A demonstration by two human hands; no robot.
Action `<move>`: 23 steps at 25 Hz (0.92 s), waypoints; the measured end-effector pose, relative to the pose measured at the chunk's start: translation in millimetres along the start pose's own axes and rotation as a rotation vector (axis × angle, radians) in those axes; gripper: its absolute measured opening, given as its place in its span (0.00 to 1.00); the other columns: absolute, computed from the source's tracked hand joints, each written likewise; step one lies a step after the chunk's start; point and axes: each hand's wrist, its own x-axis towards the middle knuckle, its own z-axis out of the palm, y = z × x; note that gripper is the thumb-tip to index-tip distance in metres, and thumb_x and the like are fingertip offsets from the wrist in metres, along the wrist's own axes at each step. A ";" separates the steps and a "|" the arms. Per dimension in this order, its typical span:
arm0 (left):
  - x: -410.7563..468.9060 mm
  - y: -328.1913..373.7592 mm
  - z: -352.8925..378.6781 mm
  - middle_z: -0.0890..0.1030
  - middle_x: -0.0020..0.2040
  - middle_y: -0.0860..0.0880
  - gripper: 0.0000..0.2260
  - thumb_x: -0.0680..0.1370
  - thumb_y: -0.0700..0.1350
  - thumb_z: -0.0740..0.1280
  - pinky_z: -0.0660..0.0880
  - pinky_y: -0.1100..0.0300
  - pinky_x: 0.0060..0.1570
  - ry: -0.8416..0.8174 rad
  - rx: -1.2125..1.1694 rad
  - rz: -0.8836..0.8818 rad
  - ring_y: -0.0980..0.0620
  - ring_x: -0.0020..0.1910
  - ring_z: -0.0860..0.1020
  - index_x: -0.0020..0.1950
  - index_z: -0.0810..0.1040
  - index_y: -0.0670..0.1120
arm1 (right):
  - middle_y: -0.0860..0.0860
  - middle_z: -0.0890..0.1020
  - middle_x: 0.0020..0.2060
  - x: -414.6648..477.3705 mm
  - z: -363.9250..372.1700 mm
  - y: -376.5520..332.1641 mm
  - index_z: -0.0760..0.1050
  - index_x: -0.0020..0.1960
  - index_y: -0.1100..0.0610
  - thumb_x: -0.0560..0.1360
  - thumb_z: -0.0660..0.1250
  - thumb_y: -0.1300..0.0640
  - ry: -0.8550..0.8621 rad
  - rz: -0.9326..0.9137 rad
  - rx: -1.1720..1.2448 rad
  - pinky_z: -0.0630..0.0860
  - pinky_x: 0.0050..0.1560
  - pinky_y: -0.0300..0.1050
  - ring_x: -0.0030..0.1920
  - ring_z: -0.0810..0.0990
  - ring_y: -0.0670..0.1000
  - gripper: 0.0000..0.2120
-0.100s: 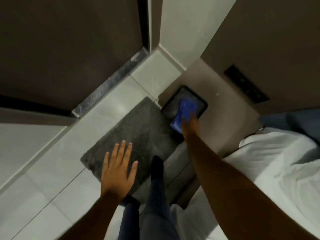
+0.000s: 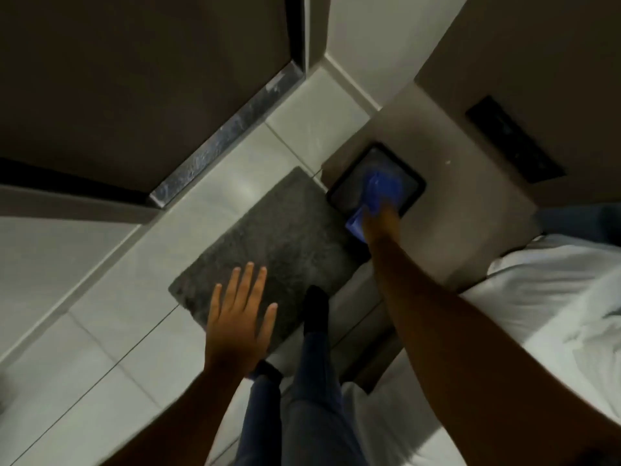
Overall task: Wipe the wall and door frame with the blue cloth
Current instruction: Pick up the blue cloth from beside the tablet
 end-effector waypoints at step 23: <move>-5.7 -76.4 -122.4 0.37 0.89 0.52 0.33 0.87 0.66 0.45 0.31 0.48 0.84 0.190 0.051 -0.180 0.51 0.87 0.36 0.89 0.39 0.58 | 0.47 0.76 0.58 -140.4 41.3 -111.3 0.73 0.67 0.47 0.79 0.72 0.56 0.022 -0.438 -0.003 0.72 0.56 0.29 0.59 0.80 0.53 0.19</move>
